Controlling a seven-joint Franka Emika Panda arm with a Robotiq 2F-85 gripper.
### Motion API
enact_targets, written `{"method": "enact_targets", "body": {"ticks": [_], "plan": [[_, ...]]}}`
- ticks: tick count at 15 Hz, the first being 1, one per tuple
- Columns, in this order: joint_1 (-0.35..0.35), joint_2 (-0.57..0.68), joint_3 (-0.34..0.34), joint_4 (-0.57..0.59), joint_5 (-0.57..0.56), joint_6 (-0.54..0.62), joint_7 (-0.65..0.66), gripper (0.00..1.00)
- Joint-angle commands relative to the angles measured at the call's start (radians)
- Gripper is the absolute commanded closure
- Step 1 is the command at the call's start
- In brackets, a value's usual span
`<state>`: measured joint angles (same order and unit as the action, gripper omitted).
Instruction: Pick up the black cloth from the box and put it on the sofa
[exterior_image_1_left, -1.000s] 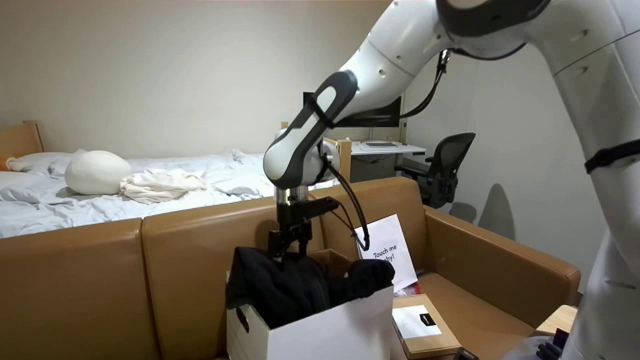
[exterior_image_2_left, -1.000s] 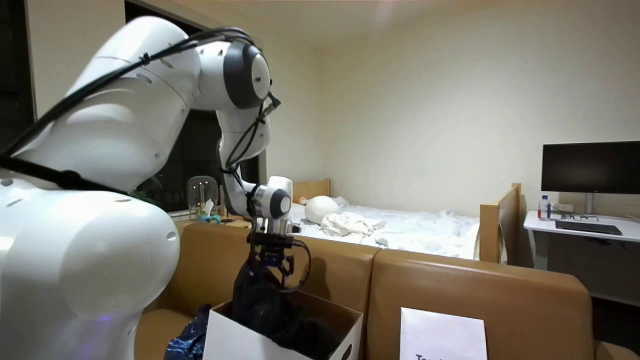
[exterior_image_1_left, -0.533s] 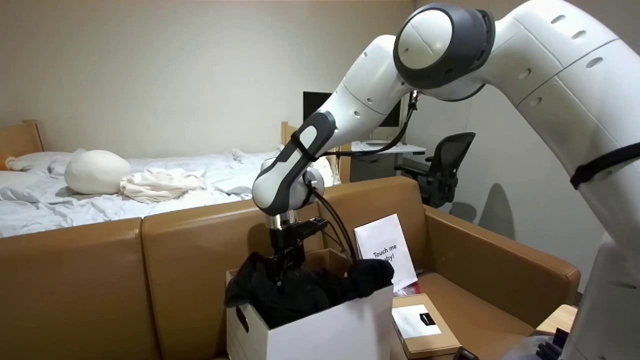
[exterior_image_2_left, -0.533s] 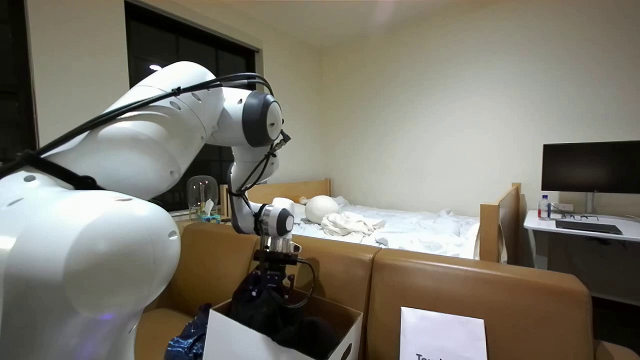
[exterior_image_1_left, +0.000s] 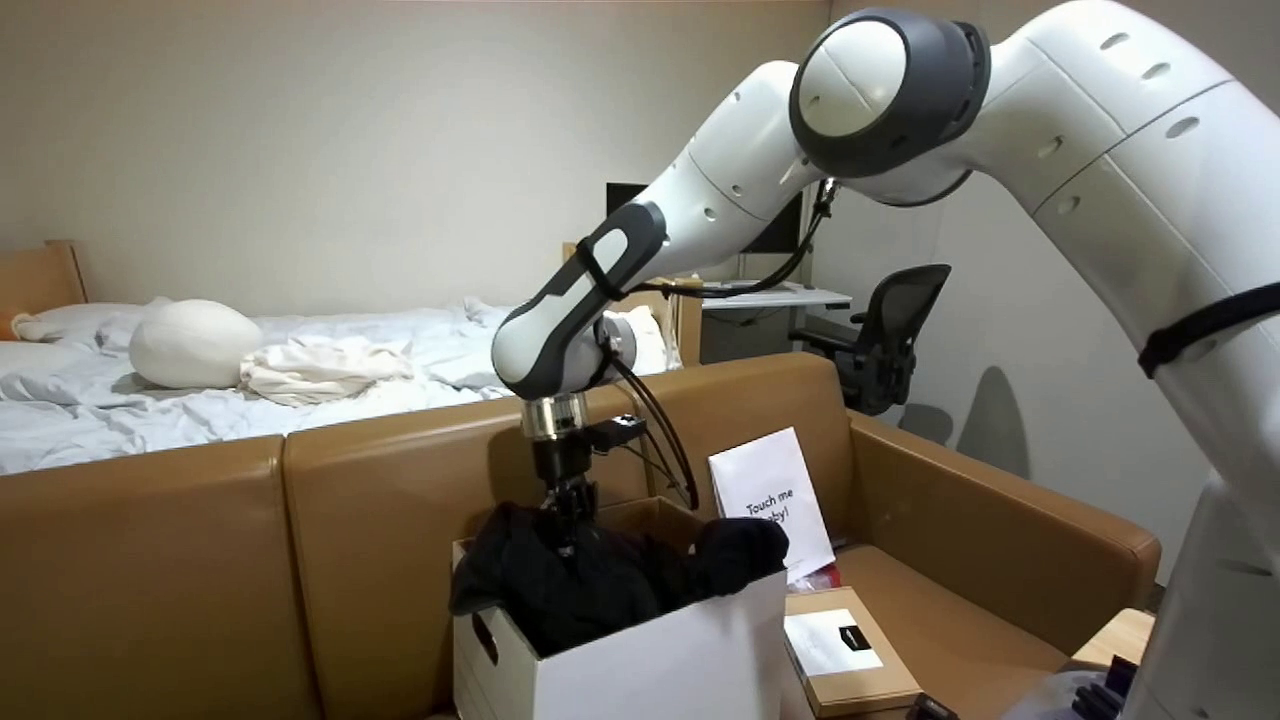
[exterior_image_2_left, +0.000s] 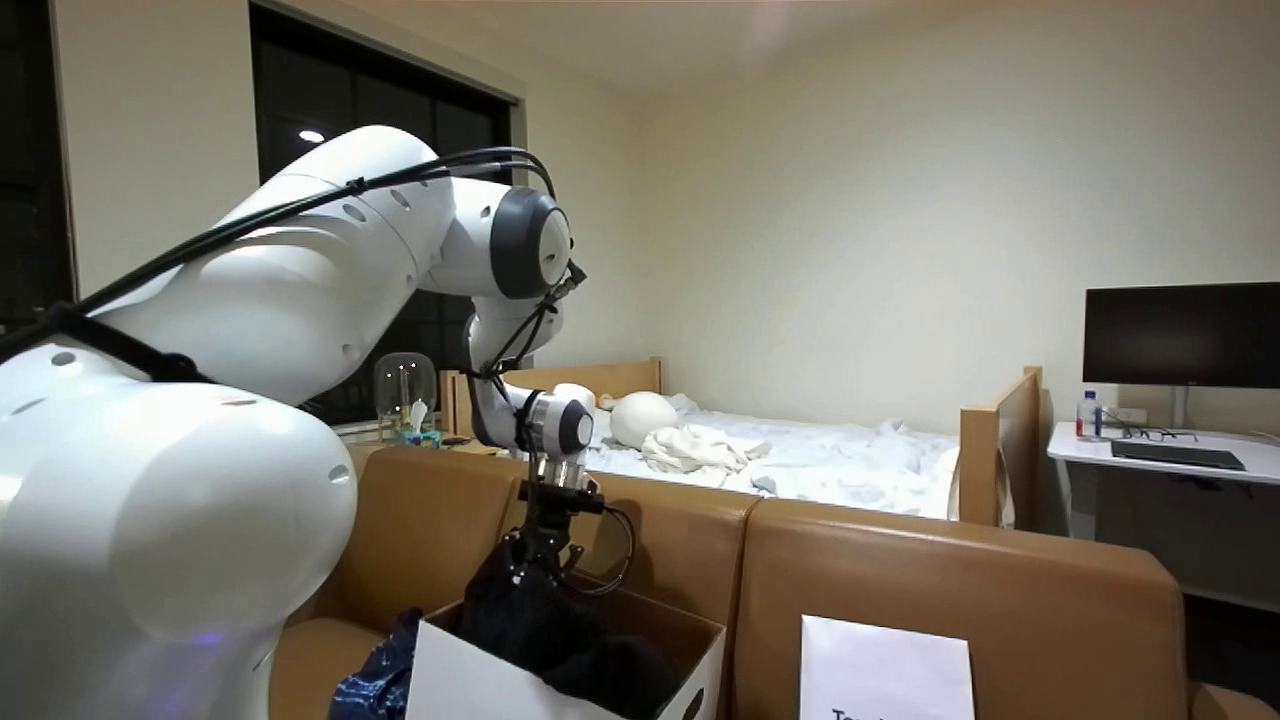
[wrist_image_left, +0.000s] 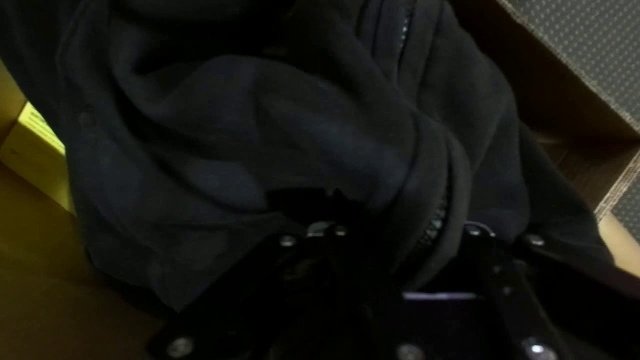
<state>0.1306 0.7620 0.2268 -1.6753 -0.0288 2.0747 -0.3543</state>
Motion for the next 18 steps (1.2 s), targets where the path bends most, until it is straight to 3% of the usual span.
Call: {"method": "enact_targets", "body": {"ticks": [1, 5, 6, 14, 18], "plan": [[-0.061, -0.009, 0.052, 0.021, 0.056, -0.12, -0.156, 0.93], [-0.085, -0.035, 0.068, 0.038, 0.081, -0.237, -0.253, 0.97], [-0.079, -0.076, 0.057, 0.015, 0.074, -0.238, -0.236, 0.94], [-0.034, -0.484, -0.02, -0.234, 0.026, -0.107, -0.003, 0.95], [-0.05, -0.691, -0.061, -0.338, 0.041, -0.087, 0.094, 0.95]]}}
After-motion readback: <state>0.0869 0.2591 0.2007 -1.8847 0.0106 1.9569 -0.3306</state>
